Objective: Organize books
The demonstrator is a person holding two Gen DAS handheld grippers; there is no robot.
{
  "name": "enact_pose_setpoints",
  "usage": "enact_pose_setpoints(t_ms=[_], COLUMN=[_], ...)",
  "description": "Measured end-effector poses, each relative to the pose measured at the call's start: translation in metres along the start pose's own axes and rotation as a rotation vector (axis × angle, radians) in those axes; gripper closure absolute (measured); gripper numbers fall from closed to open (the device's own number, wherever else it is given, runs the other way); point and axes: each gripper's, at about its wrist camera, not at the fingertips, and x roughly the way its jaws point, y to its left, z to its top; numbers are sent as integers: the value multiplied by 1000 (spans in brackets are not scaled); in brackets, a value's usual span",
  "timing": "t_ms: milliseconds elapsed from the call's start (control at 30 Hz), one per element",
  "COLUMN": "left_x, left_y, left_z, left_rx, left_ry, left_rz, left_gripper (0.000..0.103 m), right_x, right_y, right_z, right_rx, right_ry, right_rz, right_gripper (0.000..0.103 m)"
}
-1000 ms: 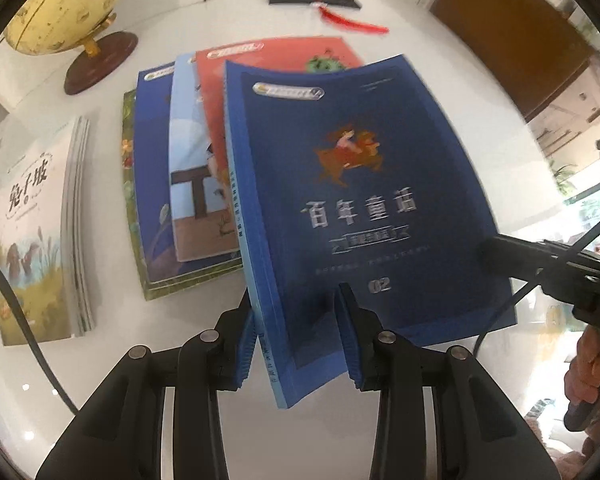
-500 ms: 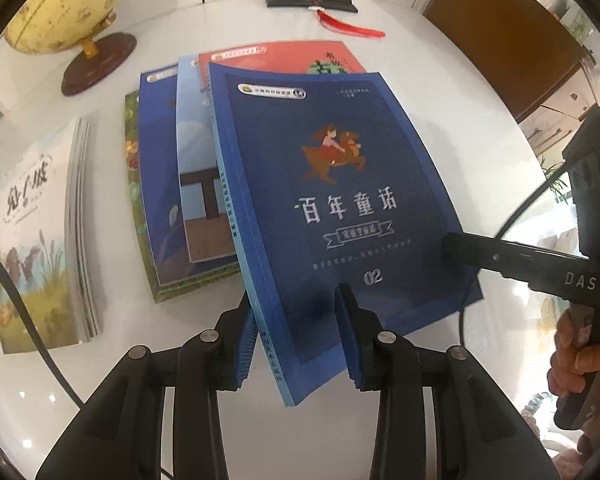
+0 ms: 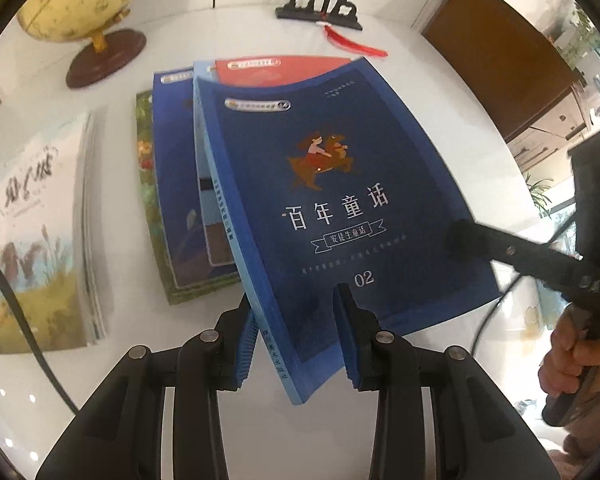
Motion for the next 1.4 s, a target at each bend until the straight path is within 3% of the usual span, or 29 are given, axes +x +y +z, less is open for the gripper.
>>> enact_pose_setpoints(t_ms=[333, 933, 1400], left_x=[-28, -82, -118], left_y=[21, 59, 144], left_z=[1, -9, -25], left_rx=[-51, -38, -97], left_ry=[-76, -205, -287], left_rz=[-19, 4, 36], left_gripper=[71, 71, 71], right_x=[-2, 12, 66], right_y=[55, 117, 196], right_z=[20, 20, 16], right_rx=[-130, -209, -300], right_ry=[-37, -68, -66], right_rz=[8, 34, 57], right_gripper=[95, 92, 91])
